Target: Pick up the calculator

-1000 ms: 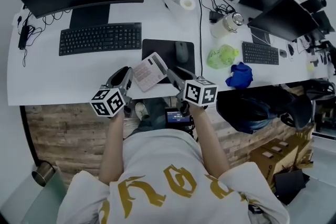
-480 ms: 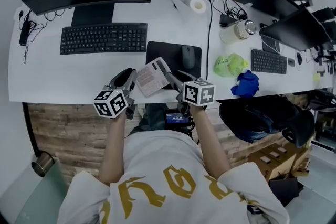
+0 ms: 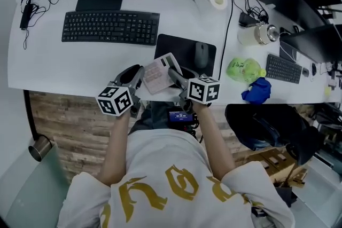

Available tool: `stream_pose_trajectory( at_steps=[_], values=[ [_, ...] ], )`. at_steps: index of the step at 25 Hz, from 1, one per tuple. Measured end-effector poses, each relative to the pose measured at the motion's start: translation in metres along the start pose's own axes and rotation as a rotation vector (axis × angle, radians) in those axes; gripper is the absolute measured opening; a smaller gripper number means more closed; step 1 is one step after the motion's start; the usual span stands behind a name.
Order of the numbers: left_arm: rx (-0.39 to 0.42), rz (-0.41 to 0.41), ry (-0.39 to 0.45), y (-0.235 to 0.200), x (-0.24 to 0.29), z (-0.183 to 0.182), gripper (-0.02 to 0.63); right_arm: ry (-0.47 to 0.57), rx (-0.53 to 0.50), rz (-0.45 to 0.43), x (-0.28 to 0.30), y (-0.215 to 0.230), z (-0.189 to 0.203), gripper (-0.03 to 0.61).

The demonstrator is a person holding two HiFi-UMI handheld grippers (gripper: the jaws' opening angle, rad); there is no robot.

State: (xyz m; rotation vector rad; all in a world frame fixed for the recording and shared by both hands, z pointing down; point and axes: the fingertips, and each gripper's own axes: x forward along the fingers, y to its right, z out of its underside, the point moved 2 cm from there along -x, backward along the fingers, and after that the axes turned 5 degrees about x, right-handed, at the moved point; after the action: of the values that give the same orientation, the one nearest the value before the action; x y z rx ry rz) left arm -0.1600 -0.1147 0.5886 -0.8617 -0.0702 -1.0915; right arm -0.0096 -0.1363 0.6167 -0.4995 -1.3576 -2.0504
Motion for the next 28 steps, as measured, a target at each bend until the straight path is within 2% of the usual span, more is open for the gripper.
stream_pose_trajectory(
  at_steps=[11, 22, 28],
  values=[
    [-0.035, -0.022, 0.000, -0.0087, 0.0034, 0.0054, 0.060, -0.047, 0.064, -0.097, 0.0087, 0.0002, 0.0015, 0.126],
    [-0.036, -0.022, -0.006, -0.0062, 0.0029, 0.0076, 0.058, -0.038, 0.077, -0.116, 0.0064, 0.0006, -0.0002, 0.110],
    [-0.034, -0.015, 0.004, -0.0024, 0.0014, 0.0048, 0.057, 0.013, 0.211, -0.156, 0.0027, 0.0011, -0.0003, 0.103]
  ],
)
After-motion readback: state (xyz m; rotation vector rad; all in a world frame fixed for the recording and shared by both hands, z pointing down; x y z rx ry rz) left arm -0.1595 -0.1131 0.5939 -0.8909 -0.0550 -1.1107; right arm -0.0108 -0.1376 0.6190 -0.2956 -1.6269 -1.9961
